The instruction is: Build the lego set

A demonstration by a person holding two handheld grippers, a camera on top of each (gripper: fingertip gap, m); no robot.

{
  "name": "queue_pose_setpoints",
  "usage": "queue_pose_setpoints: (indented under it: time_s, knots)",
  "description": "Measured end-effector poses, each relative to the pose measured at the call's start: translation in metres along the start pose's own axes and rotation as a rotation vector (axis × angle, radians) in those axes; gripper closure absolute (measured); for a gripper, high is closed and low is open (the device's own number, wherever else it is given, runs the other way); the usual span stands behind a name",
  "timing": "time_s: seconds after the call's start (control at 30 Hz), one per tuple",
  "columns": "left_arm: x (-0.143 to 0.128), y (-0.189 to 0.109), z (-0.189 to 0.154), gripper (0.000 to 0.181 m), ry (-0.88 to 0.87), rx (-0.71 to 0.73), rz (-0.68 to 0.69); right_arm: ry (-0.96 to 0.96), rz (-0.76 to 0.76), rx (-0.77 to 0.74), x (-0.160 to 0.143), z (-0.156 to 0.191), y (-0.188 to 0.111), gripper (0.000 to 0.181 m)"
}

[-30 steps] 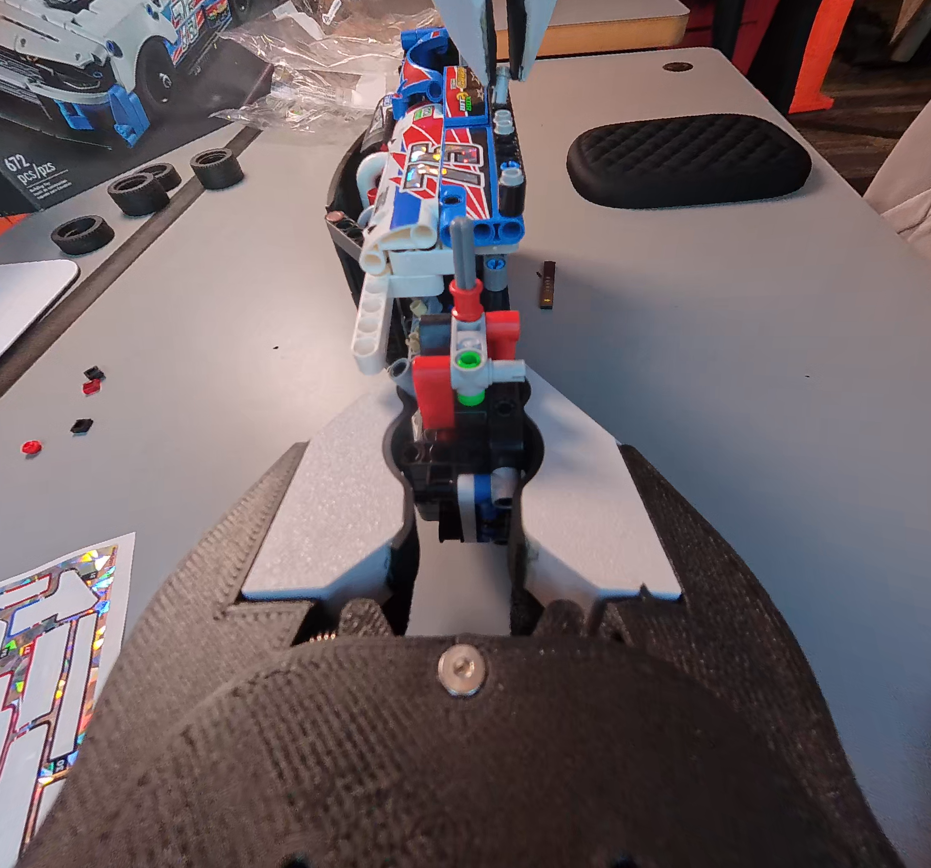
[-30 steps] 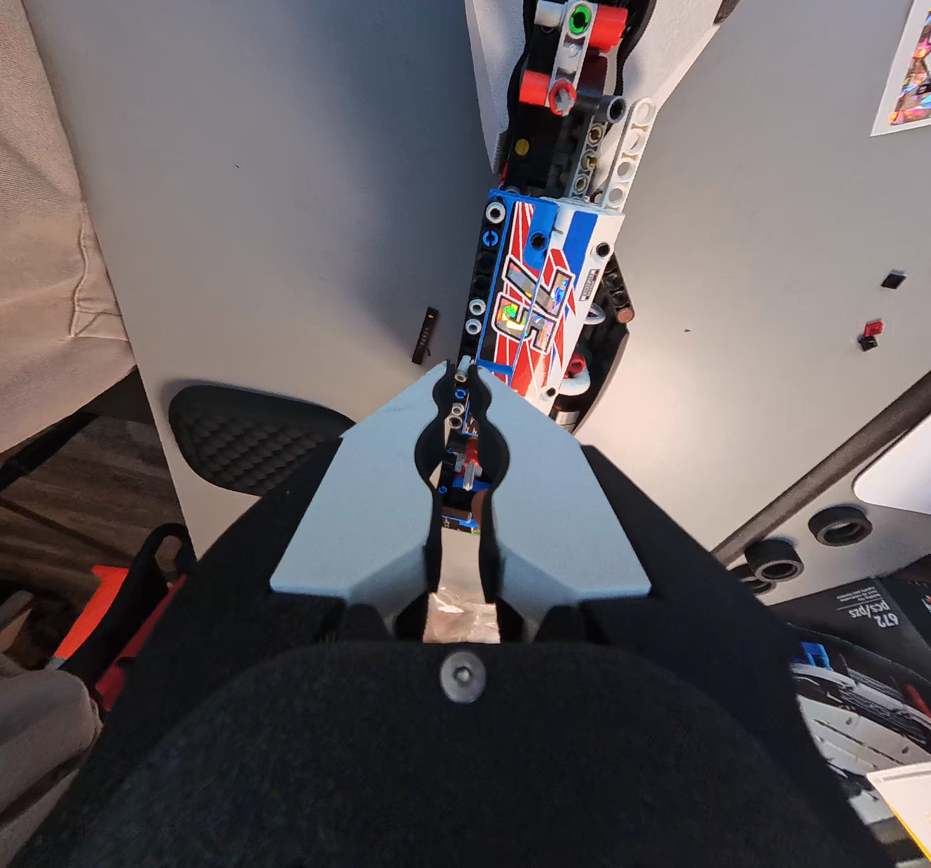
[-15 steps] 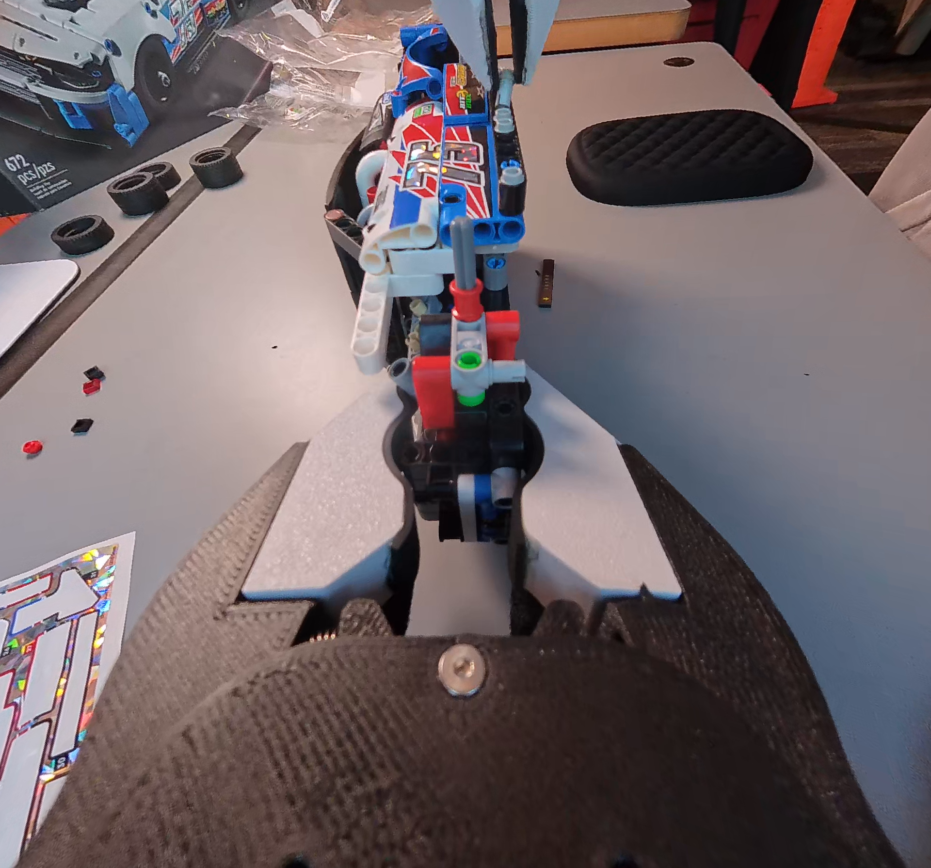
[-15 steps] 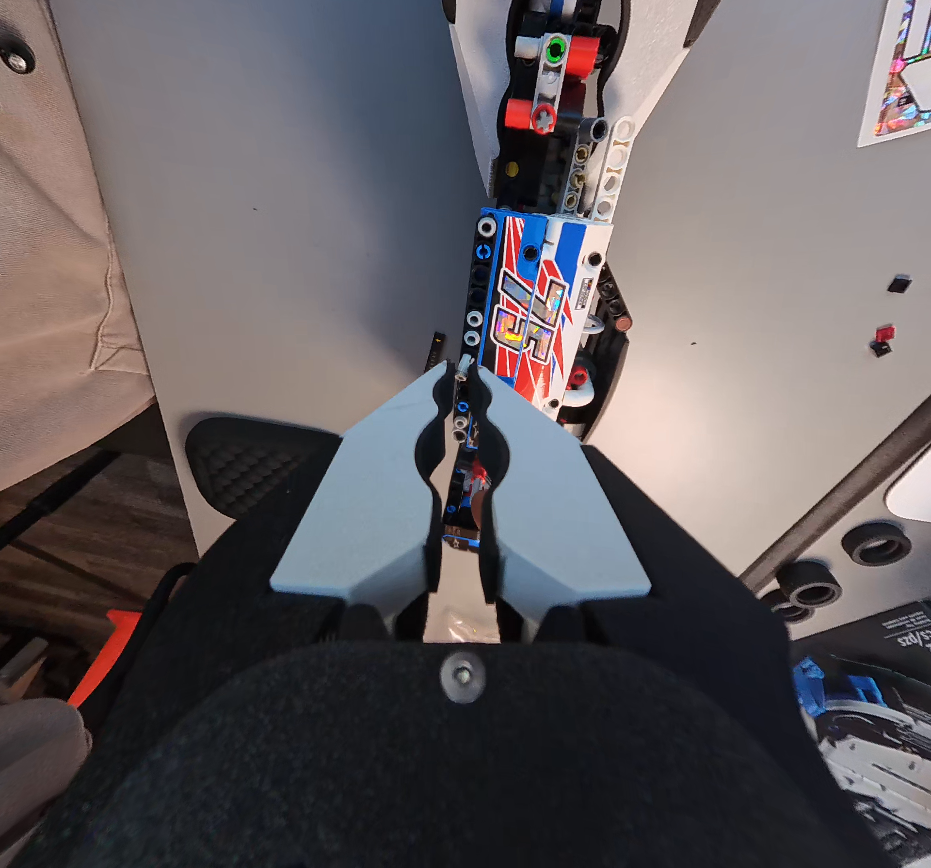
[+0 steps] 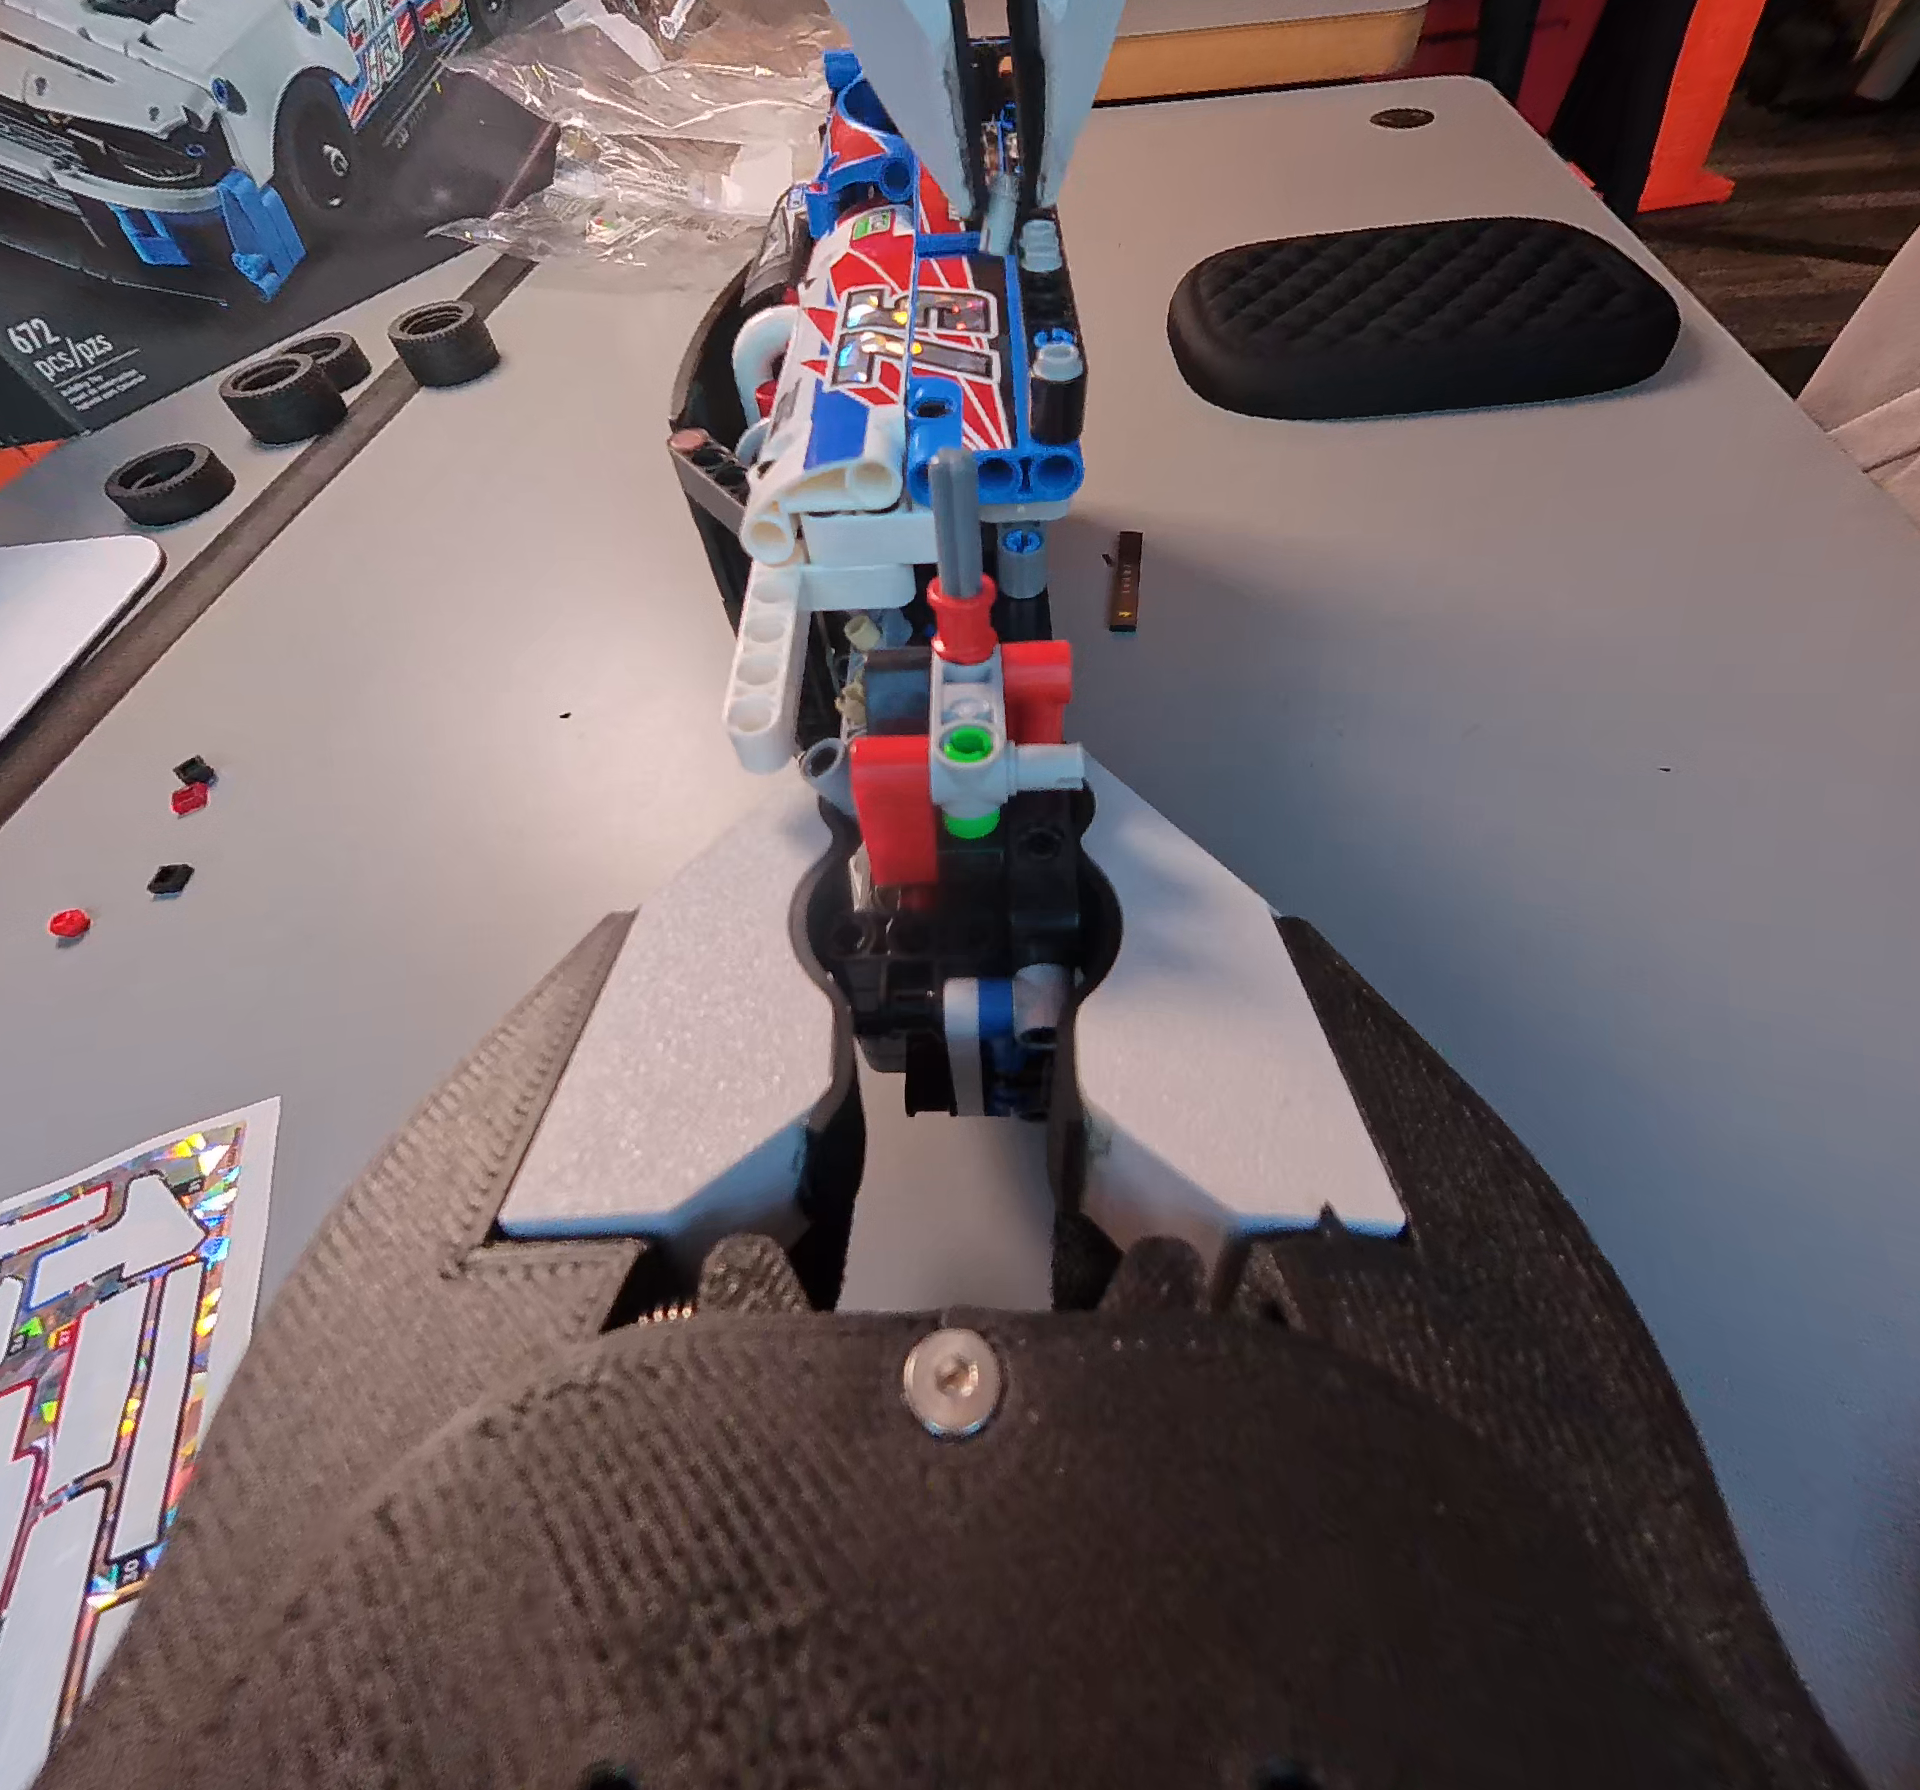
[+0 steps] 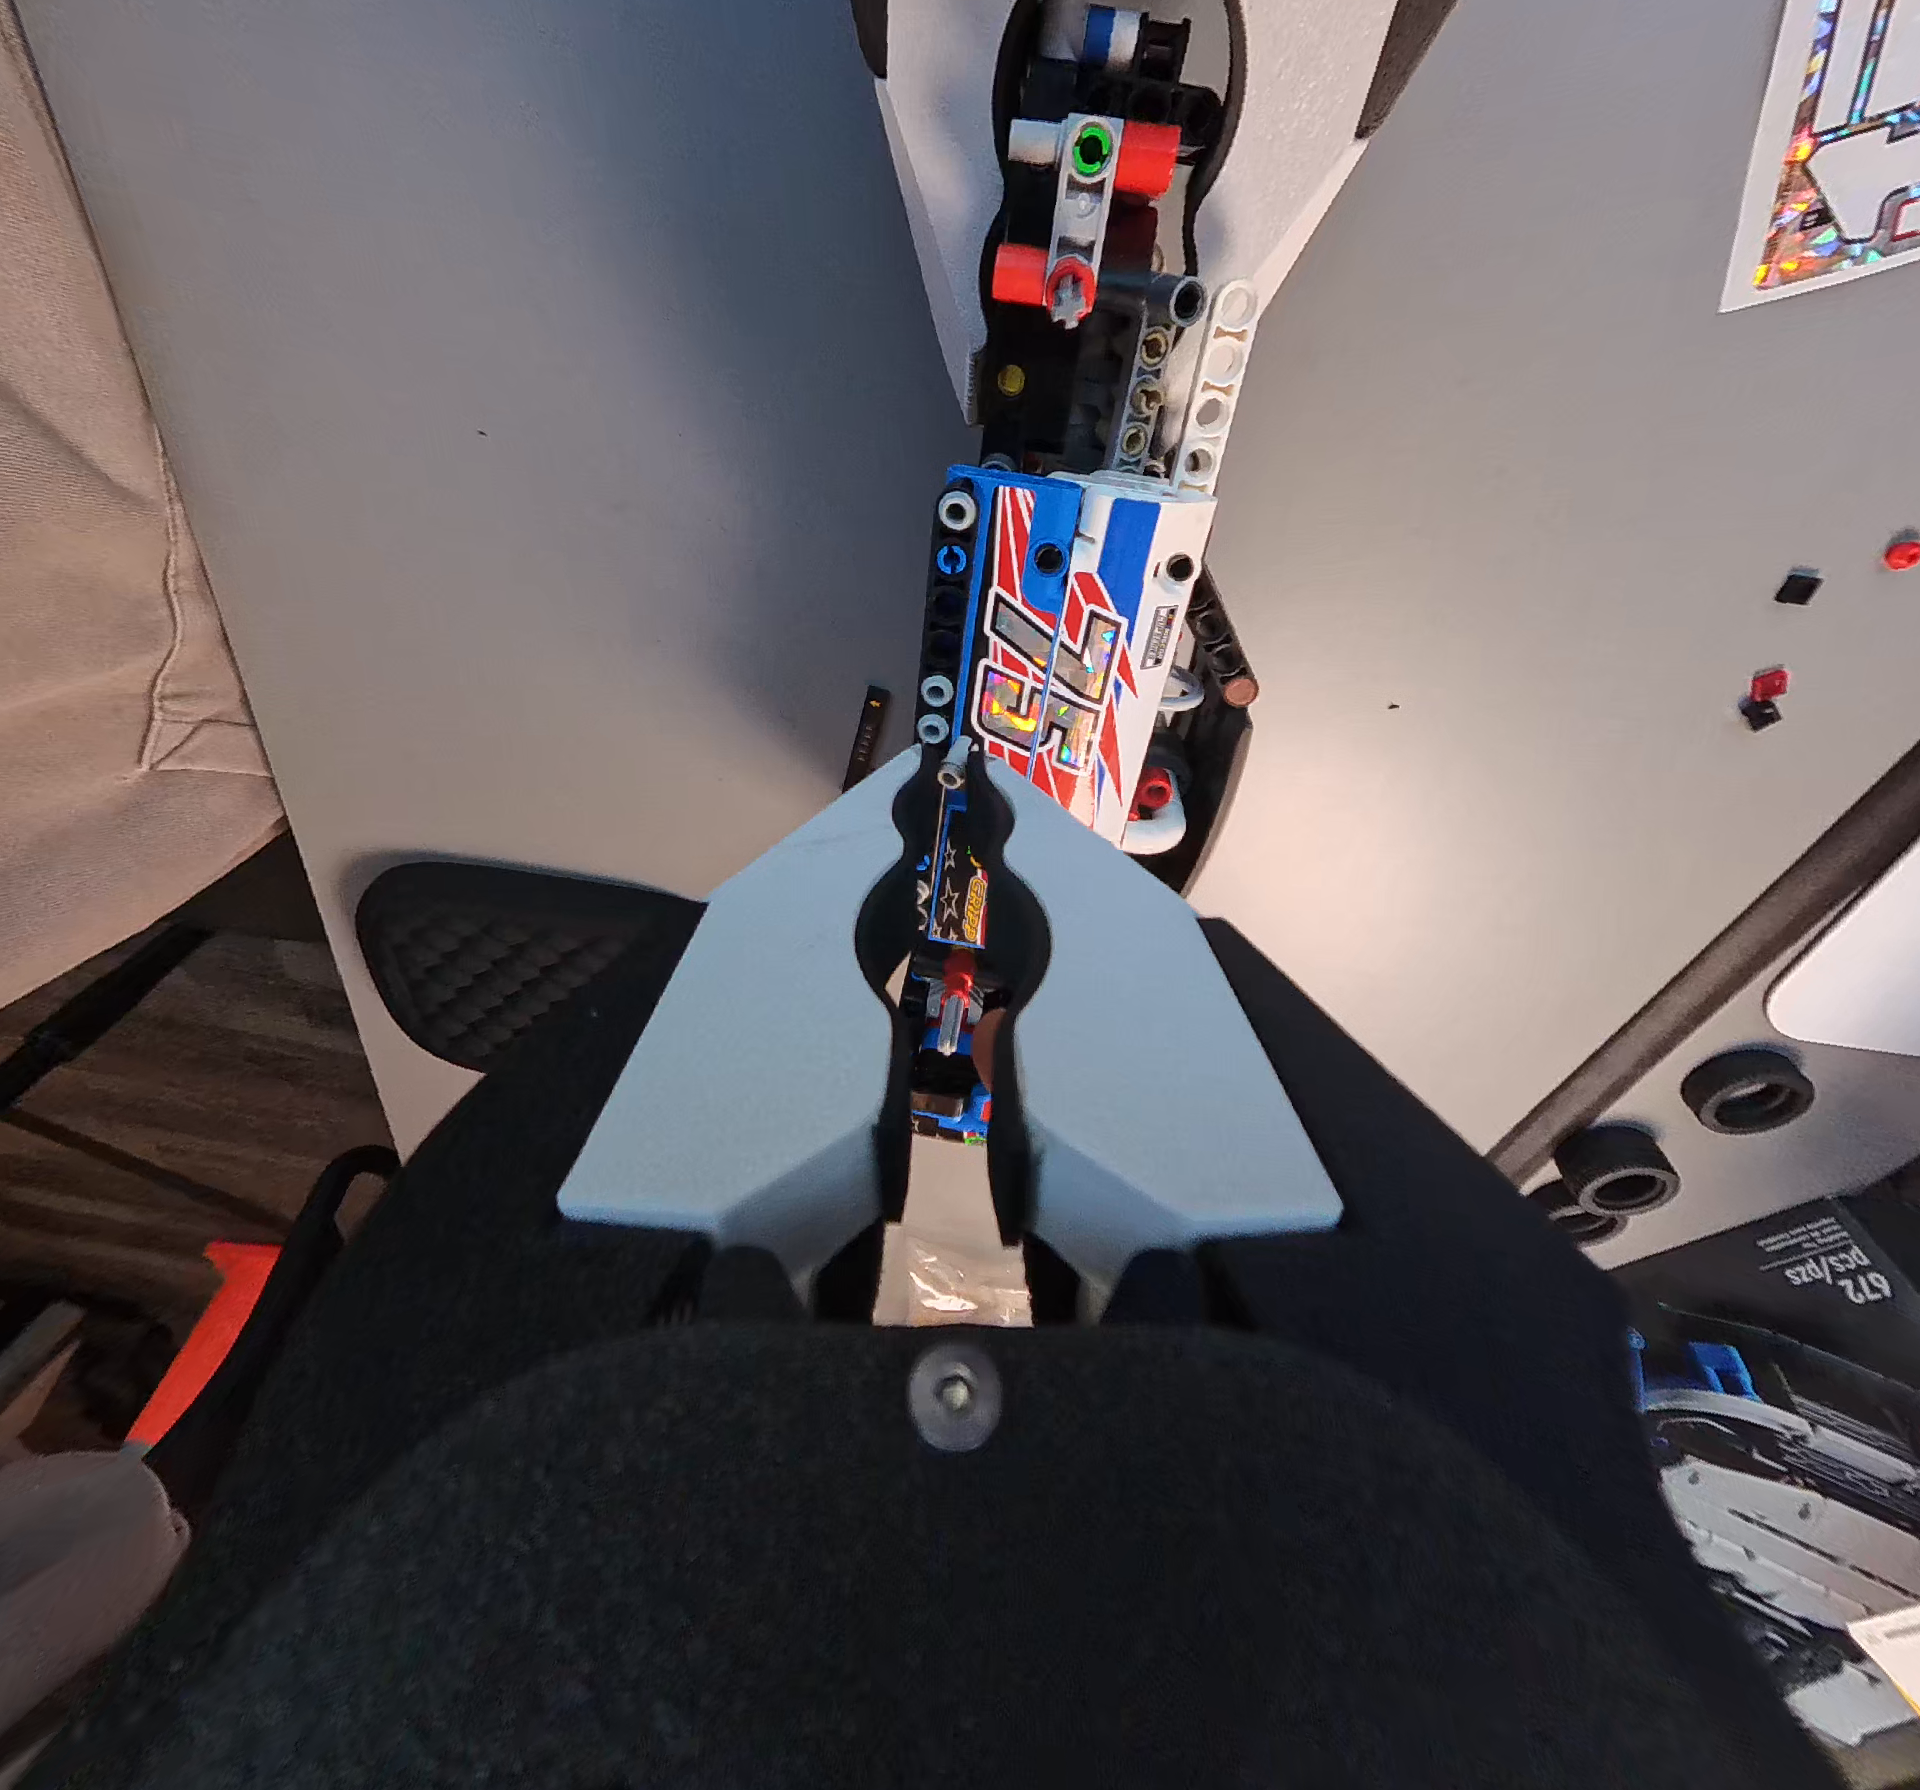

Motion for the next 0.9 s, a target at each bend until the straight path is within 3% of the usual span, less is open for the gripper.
queue_pose_setpoints:
  time_s: [0.9]
  knots:
    - [-0.0006,-0.0010,0.0007,0.148,-0.016,0.001,0.006,0.024,0.007,-0.001,-0.0018,0.0033,-0.0017,0.179]
Point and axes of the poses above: each gripper's, where its closed fingertips meet, y out along the fingers, x out of its top, z = x × y across the jaws, the point moved 10 cm from there along -y, back along the fingers, and after that the axes turned 7 degrees about y, right-handed, at the moved point
